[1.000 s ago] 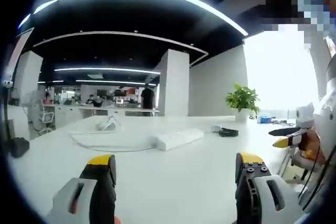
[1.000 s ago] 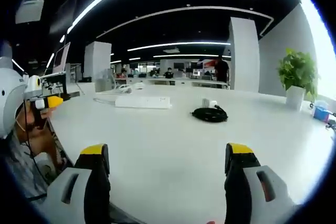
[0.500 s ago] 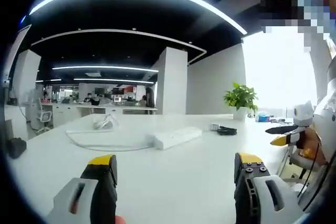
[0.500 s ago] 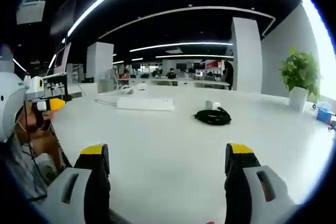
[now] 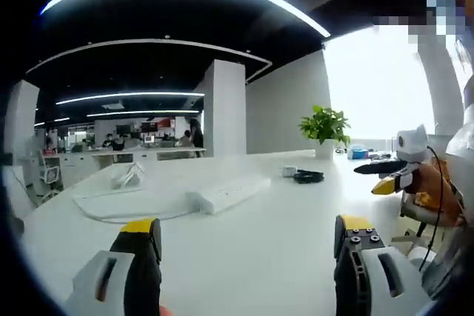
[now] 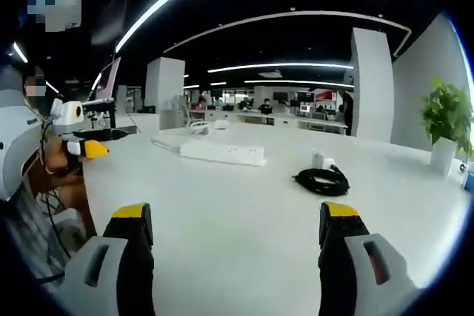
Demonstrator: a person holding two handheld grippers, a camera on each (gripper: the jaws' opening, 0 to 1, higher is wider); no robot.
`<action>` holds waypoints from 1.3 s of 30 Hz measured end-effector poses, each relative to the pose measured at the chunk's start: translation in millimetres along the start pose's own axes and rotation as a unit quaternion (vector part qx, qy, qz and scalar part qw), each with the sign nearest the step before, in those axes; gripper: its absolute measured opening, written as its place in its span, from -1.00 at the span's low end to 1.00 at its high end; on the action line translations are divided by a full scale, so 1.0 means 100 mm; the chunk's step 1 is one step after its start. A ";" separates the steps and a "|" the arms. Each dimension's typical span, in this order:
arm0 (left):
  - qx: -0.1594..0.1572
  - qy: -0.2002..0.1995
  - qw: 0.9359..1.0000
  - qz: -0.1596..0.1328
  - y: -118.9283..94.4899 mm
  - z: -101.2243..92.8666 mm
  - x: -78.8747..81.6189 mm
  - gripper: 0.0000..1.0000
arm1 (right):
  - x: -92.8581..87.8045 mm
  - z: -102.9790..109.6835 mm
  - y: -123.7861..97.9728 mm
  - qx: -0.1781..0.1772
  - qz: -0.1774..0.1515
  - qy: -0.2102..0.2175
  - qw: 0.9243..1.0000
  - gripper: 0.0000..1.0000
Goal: Straighten the power strip on the desk, plug the charger into it
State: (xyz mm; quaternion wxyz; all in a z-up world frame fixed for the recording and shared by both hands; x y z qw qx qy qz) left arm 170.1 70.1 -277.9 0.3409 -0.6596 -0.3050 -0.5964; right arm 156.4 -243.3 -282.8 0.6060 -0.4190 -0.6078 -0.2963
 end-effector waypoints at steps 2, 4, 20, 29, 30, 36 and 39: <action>0.000 -0.005 1.000 -0.002 0.03 0.00 0.03 0.98 | 0.02 0.01 0.04 0.003 -0.004 0.000 1.000 0.87; 0.003 -0.014 1.000 -0.006 0.05 0.03 0.07 0.98 | 0.04 0.03 0.10 0.009 -0.005 -0.002 1.000 0.89; 0.001 -0.015 1.000 -0.016 0.29 0.15 0.22 0.98 | 0.16 -0.10 0.42 0.039 -0.016 -0.037 0.998 0.84; -0.013 -0.007 1.000 -0.014 0.51 0.23 0.23 0.98 | 0.30 -0.28 0.67 0.074 -0.047 -0.019 0.996 0.77; -0.014 -0.004 1.000 -0.012 0.53 0.23 0.22 0.98 | 0.30 -0.29 0.70 0.076 -0.050 -0.020 0.996 0.76; -0.011 0.001 1.000 0.007 0.74 0.34 0.12 0.97 | 0.32 -0.37 0.93 0.098 -0.037 -0.055 0.993 0.73; -0.005 -0.007 1.000 0.002 0.82 0.39 0.13 0.95 | 0.36 -0.43 1.06 0.099 -0.050 -0.060 0.992 0.71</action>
Point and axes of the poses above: the point that each gripper's makers call its tool centre point, and the gripper's own axes: y roughly forward along the fingers, z roughly to its left, x roughly out of its top, the point moved 4 cm from there along -y, roughly backward along the fingers, and after that the axes turned 1 degree about x, right-handed, at the moved point
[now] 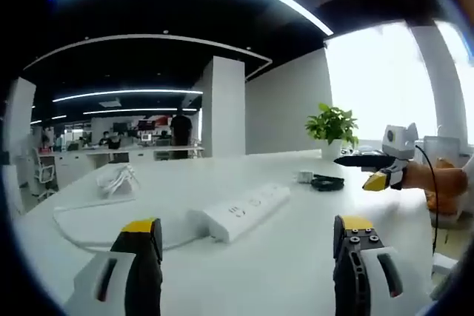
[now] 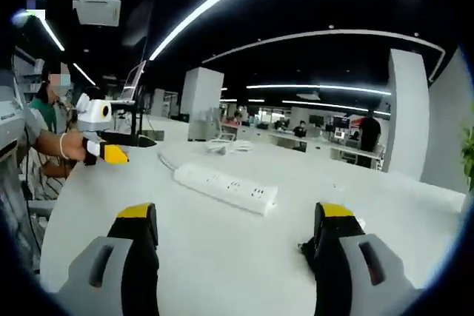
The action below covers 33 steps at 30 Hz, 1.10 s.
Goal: Straighten the power strip on the desk, plug the charger into it
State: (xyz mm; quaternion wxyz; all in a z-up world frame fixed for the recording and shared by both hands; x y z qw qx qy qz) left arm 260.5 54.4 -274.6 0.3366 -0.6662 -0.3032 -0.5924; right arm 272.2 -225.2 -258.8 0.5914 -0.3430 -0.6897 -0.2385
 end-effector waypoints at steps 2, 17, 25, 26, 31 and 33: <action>0.005 0.001 1.000 -0.002 0.05 0.03 0.01 0.92 | -0.01 -0.03 0.07 0.004 -0.004 0.003 1.000 0.69; 0.026 0.007 0.999 0.031 0.35 0.20 -0.05 0.81 | -0.20 -0.17 0.57 0.025 0.049 0.018 0.998 0.52; 0.019 -0.006 0.998 0.061 0.43 0.17 -0.15 0.71 | -0.20 -0.19 0.71 0.029 0.056 0.028 0.998 0.42; 0.018 -0.005 0.998 0.066 0.44 0.17 -0.16 0.71 | -0.20 -0.20 0.73 0.029 0.058 0.028 0.997 0.41; 0.021 -0.006 0.997 0.074 0.50 0.20 -0.18 0.67 | -0.21 -0.22 0.78 0.025 0.066 0.046 0.996 0.31; 0.021 -0.009 0.997 0.074 0.51 0.21 -0.18 0.64 | -0.23 -0.22 0.81 0.027 0.068 0.053 0.996 0.28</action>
Point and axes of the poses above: the point that each gripper's makers call its tool centre point, and the gripper's own axes: y roughly forward along the fingers, z roughly to its left, x roughly out of its top, the point moved 4 cm from there along -y, roughly backward along the fingers, and after that the axes turned 1 degree about x, right-handed, at the moved point
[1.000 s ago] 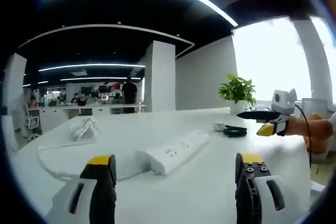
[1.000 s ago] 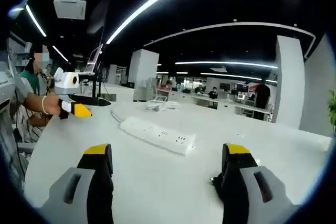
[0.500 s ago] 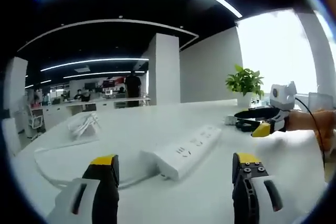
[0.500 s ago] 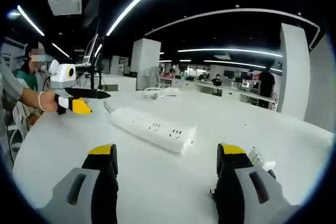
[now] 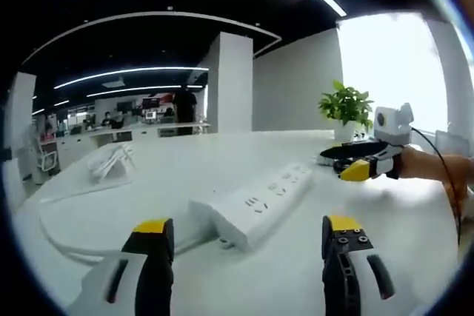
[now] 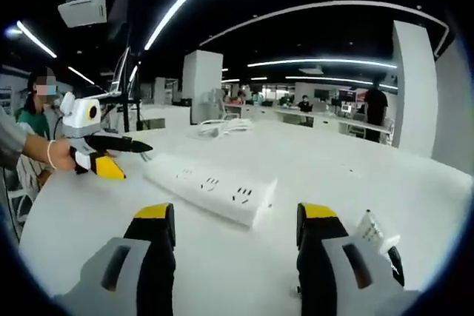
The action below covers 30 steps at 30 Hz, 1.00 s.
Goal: Straighten the power strip on the desk, plug the charger into it
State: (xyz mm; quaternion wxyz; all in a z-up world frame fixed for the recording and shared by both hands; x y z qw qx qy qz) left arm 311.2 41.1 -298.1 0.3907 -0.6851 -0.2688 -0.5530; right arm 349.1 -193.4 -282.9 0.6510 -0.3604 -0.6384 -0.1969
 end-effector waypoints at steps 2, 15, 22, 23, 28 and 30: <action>0.001 -0.001 1.000 0.003 0.01 0.01 0.00 0.61 | -0.01 0.01 0.02 0.000 0.003 0.002 1.000 0.27; -0.010 -0.002 1.000 0.026 0.03 -0.04 -0.05 0.27 | -0.09 0.00 0.13 0.005 0.021 0.030 0.999 0.19; -0.023 -0.016 0.999 0.043 0.07 -0.07 -0.04 0.15 | -0.13 0.06 0.21 0.028 0.046 0.035 0.998 0.16; -0.022 -0.018 0.999 0.042 0.08 -0.06 -0.03 0.15 | -0.14 0.07 0.23 0.030 0.048 0.034 0.998 0.15; -0.027 -0.015 0.998 0.053 0.10 -0.07 -0.03 0.11 | -0.16 0.06 0.26 0.028 0.059 0.025 0.998 0.07; -0.032 -0.017 0.998 0.056 0.10 -0.09 -0.04 0.07 | -0.14 0.06 0.28 0.032 0.055 0.029 0.998 0.06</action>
Point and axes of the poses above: the point that each gripper's makers call its tool centre point, and the gripper's own axes: y roughly forward along the fingers, z roughly to its left, x roughly out of its top, the point moved 4 cm from there along -y, roughly backward along the fingers, and after that the axes turned 1 degree about x, right-handed, at the moved point
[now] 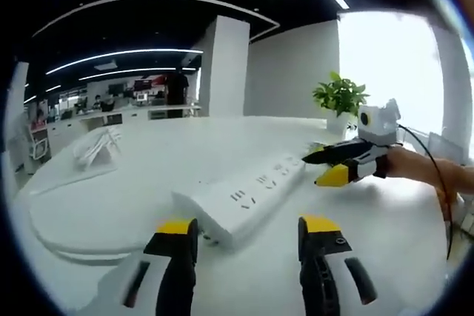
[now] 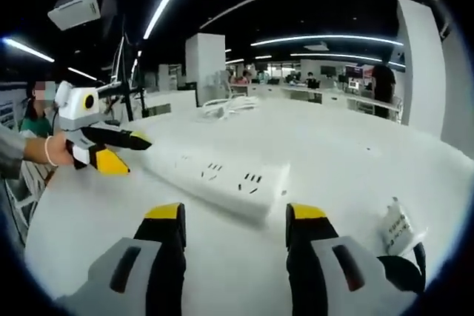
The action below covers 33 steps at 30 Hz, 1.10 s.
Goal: Straighten the power strip on the desk, plug the charger into it
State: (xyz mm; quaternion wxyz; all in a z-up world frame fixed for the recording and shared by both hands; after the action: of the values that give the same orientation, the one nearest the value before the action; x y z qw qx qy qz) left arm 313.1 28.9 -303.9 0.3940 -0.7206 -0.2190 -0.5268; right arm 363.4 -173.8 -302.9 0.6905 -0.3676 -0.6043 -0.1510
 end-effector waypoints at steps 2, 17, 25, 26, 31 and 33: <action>0.001 0.001 1.000 0.002 0.00 0.00 -0.01 0.07 | 0.01 0.01 0.00 0.000 -0.001 0.001 1.000 0.04; 0.013 -0.017 1.000 0.020 0.10 0.10 -0.06 -0.12 | -0.04 -0.12 0.04 -0.006 0.007 0.012 1.000 -0.30; 0.026 -0.007 0.999 0.022 0.10 0.16 -0.07 -0.29 | -0.06 -0.15 0.10 -0.003 0.003 0.025 1.000 -0.43; 0.027 -0.007 0.999 0.022 0.10 0.17 -0.07 -0.31 | -0.06 -0.15 0.11 -0.002 0.003 0.025 1.000 -0.45; 0.034 0.005 0.999 0.023 0.10 0.18 -0.08 -0.38 | -0.07 -0.15 0.12 0.000 0.007 0.021 1.000 -0.48; 0.033 0.009 0.999 0.023 0.11 0.18 -0.08 -0.39 | -0.07 -0.15 0.12 0.000 0.008 0.024 1.000 -0.49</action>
State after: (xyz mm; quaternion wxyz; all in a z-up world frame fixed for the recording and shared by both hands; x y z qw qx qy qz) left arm 328.6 37.6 -317.1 0.4318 -0.7075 -0.2163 -0.5160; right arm 380.3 -177.5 -313.1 0.7056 -0.3687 -0.5850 -0.1546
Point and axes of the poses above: the point that each gripper's makers call its tool centre point, and the gripper's own axes: y roughly forward along the fingers, z roughly to its left, x roughly out of its top, the point moved 4 cm from there along -y, roughly backward along the fingers, and after that the axes turned 1 degree about x, right-handed, at the moved point
